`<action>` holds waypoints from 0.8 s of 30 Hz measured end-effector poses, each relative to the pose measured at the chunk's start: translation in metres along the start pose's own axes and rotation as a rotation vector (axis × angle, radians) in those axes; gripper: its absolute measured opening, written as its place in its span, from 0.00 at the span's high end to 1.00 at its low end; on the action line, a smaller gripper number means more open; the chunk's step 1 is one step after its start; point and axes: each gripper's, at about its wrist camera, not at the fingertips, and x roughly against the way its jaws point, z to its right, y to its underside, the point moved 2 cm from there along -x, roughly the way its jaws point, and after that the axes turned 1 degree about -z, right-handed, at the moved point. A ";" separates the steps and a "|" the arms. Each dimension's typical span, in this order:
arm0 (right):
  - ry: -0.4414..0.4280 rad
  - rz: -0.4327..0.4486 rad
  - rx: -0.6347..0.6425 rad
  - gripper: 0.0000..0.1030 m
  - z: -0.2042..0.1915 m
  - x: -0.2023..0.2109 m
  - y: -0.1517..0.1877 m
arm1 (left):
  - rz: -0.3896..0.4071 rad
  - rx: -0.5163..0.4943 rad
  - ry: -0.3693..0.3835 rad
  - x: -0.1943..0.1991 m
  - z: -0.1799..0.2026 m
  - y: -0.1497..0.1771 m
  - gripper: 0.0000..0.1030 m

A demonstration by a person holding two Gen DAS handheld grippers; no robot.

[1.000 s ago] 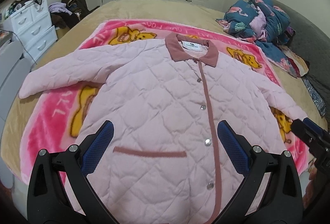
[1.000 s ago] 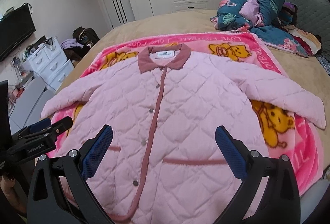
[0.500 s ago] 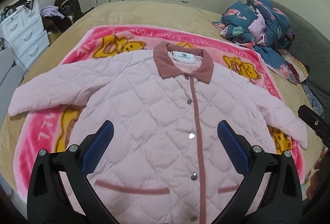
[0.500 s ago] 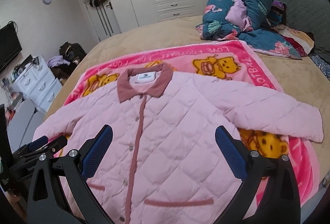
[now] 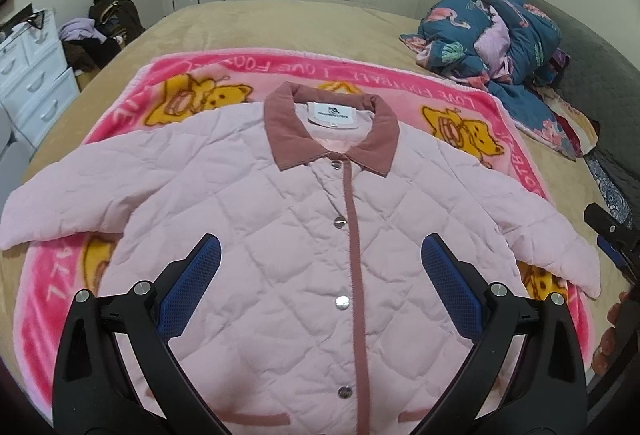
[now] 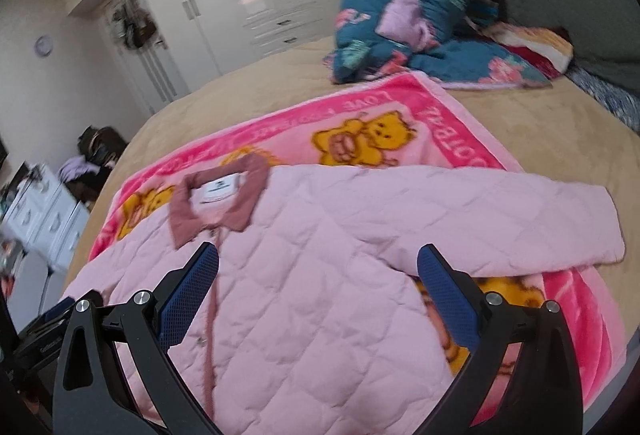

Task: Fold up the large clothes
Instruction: 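Move the right tool over the jacket to the sleeve cuff nearest it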

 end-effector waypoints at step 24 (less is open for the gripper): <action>0.183 -0.013 -0.382 0.04 0.160 -0.045 0.005 | -0.090 -0.045 -0.001 -0.093 0.060 -0.006 0.09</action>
